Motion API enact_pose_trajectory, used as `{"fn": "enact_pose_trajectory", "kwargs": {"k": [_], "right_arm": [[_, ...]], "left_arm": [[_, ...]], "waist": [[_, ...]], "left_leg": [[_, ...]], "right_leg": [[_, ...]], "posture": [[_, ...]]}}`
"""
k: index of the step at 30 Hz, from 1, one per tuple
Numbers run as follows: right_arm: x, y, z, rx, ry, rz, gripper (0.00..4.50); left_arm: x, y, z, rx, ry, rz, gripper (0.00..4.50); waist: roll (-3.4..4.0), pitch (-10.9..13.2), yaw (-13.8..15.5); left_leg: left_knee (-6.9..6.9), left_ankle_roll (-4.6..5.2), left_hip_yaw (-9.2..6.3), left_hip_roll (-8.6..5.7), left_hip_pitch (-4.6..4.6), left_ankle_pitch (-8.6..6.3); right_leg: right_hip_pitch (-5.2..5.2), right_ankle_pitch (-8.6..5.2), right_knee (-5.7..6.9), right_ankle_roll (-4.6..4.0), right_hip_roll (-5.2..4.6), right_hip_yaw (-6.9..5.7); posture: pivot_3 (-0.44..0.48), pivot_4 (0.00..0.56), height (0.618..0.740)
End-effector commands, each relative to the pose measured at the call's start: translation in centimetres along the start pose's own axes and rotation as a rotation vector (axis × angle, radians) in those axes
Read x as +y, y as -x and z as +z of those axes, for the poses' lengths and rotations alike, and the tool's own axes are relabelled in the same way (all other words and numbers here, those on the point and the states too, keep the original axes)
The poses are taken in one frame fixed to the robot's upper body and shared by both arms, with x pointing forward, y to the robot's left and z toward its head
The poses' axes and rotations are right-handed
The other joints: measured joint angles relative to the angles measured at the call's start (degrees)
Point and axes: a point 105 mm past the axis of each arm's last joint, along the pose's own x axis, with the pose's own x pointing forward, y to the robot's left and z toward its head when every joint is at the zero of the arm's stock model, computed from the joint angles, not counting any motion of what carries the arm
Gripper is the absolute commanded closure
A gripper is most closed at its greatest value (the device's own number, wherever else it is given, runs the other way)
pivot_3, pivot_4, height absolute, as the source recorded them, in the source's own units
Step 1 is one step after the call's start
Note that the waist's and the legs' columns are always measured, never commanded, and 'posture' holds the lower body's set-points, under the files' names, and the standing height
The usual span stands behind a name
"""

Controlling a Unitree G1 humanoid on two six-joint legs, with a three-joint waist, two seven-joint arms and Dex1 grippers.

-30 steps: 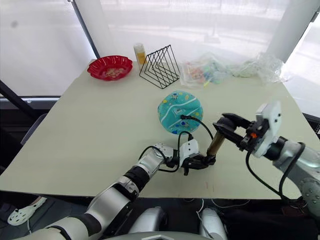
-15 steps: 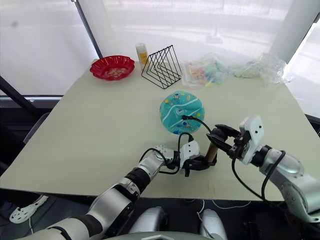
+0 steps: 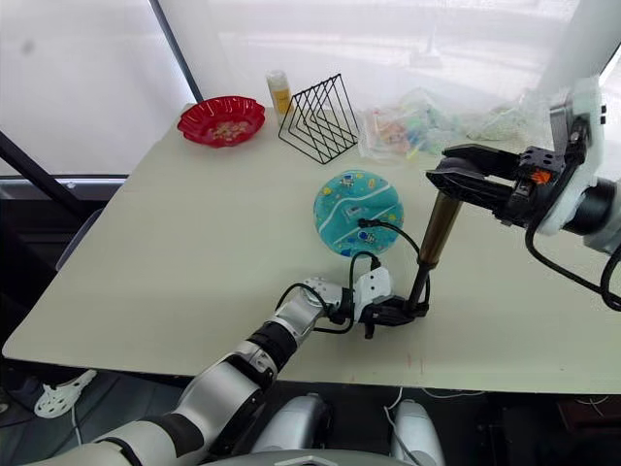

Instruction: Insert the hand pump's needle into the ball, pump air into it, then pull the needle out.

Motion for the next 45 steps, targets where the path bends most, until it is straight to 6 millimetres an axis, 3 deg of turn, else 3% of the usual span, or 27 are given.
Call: {"fn": "enact_pose_trajectory", "kwargs": {"k": [1,3,6,10,13,18,21,24,27,29,31,33,37,42,45], "right_arm": [[0.8,2.1,5.4,-0.199,0.15,-0.038,2.6],[0.7,1.6,2.9,-0.121,0.109,-0.045,2.6],[0.3,0.8,-3.1,0.041,0.043,-0.085,2.6],[0.3,0.7,-8.2,0.124,-0.002,-0.119,2.6],[0.3,0.8,-11.0,0.152,-0.053,-0.14,2.6],[2.1,0.2,-17.0,0.233,-0.103,-0.117,2.6],[2.7,-0.3,-18.4,0.219,-0.081,-0.124,2.6],[2.5,-0.2,-17.8,0.187,-0.039,-0.135,2.6],[2.1,-0.1,-14.0,0.068,-0.012,-0.115,2.6],[2.1,0.0,-12.6,0.047,0.013,-0.093,2.6],[1.9,0.3,-10.3,0.012,0.042,-0.066,2.6],[1.5,0.6,-5.5,-0.08,0.097,-0.035,2.6],[1.2,1.8,-0.1,-0.142,0.153,-0.012,2.6],[1.2,2.8,3.7,-0.174,0.149,-0.017,2.6],[1.2,2.8,4.5,-0.176,0.131,-0.023,2.6]], "left_arm": [[-2.5,0.4,-5.8,0.186,0.129,-0.055,3.43],[-2.5,0.3,-5.9,0.188,0.121,-0.053,3.43],[-2.6,0.2,-6.0,0.193,0.113,-0.055,3.43],[-2.7,0.2,-6.3,0.206,0.114,-0.052,3.43],[-2.7,0.1,-6.5,0.215,0.114,-0.046,3.43],[-2.7,0.1,-6.8,0.224,0.118,-0.031,3.43],[-2.6,-0.1,-6.9,0.213,0.125,-0.002,3.43],[-2.8,0.2,-7.9,0.247,0.106,0.004,3.43],[-3.1,0.3,-8.5,0.253,0.125,0.012,3.43],[-3.2,0.4,-8.6,0.255,0.124,0.012,3.43],[-3.3,0.5,-8.8,0.261,0.124,0.009,3.43],[-3.4,0.5,-9.0,0.268,0.119,0.006,3.43],[-3.4,0.4,-8.9,0.271,0.111,0.001,3.43],[-3.4,0.2,-8.8,0.268,0.105,-0.004,3.43],[-3.4,0.2,-8.7,0.269,0.102,-0.005,3.43]], "waist": [[0.04,-0.03,0.02],[0.03,-0.02,0.16],[-0.15,-0.2,0.37],[-0.6,-0.79,0.06],[-0.76,-1.04,-0.41],[-0.83,-1.51,-0.23],[-0.98,-1.75,-0.21],[-0.88,-1.75,-0.2],[-0.84,-1.7,-0.14],[-0.79,-1.62,-0.12],[-0.59,-1.41,-0.1],[-0.42,-1.04,-0.1],[-0.14,-0.81,0.2],[-0.25,-0.72,0.72],[-0.31,-0.57,0.88]], "left_leg": [[0.02,-0.01,0.0,-0.03,-0.24,0.01],[0.15,-0.04,-0.04,-0.07,-0.58,0.03],[0.14,-0.03,-0.13,-0.1,-0.52,0.02],[0.12,-0.03,-0.18,-0.08,-0.22,0.02],[0.02,-0.03,-0.19,0.0,0.83,-0.01],[-0.1,-0.03,-0.24,0.05,1.1,-0.01],[-0.12,-0.03,-0.28,0.05,1.19,-0.01],[-0.11,-0.04,-0.27,0.02,1.23,-0.01],[-0.11,-0.04,-0.3,0.01,1.25,-0.01],[-0.1,-0.04,-0.33,-0.01,1.23,-0.01],[-0.1,-0.04,-0.32,-0.02,1.2,-0.01],[-0.09,-0.04,-0.32,-0.05,1.18,-0.01],[-0.05,-0.03,-0.42,-0.1,0.86,0.0],[-0.01,-0.04,-0.56,-0.1,0.49,0.01],[0.02,-0.04,-0.53,-0.11,0.39,0.01]], "right_leg": [[-0.25,0.01,0.02,0.01,-0.02,0.01],[-0.56,0.02,0.1,0.03,-0.02,-0.04],[-0.43,0.02,0.05,0.02,-0.04,-0.16],[-0.14,0.01,0.06,0.02,0.03,-0.17],[0.83,-0.18,-0.05,-0.19,0.06,-0.19],[0.97,-0.12,-0.06,-0.08,0.19,-0.22],[1.04,-0.12,-0.05,-0.08,0.23,-0.23],[1.1,-0.12,-0.05,-0.07,0.19,-0.23],[1.13,-0.13,-0.05,-0.06,0.19,-0.25],[1.13,-0.13,-0.06,-0.06,0.17,-0.28],[1.13,-0.12,-0.07,-0.06,0.14,-0.28],[1.12,-0.12,-0.08,-0.06,0.11,-0.28],[0.89,-0.11,-0.1,-0.06,0.05,-0.37],[0.67,-0.09,-0.1,-0.1,0.01,-0.51],[0.64,-0.19,-0.13,-0.28,-0.14,-0.47]], "posture": [[0.0,0.15,0.74],[0.0,0.15,0.74],[0.0,0.15,0.74],[0.0,0.15,0.74],[0.0,0.15,0.74],[0.0,0.15,0.74],[0.0,0.15,0.74],[0.0,0.15,0.74],[0.0,0.15,0.74],[0.0,0.15,0.74],[0.0,0.15,0.74],[0.0,0.15,0.74],[0.0,0.15,0.74],[0.0,0.15,0.74],[0.0,0.15,0.74]]}}
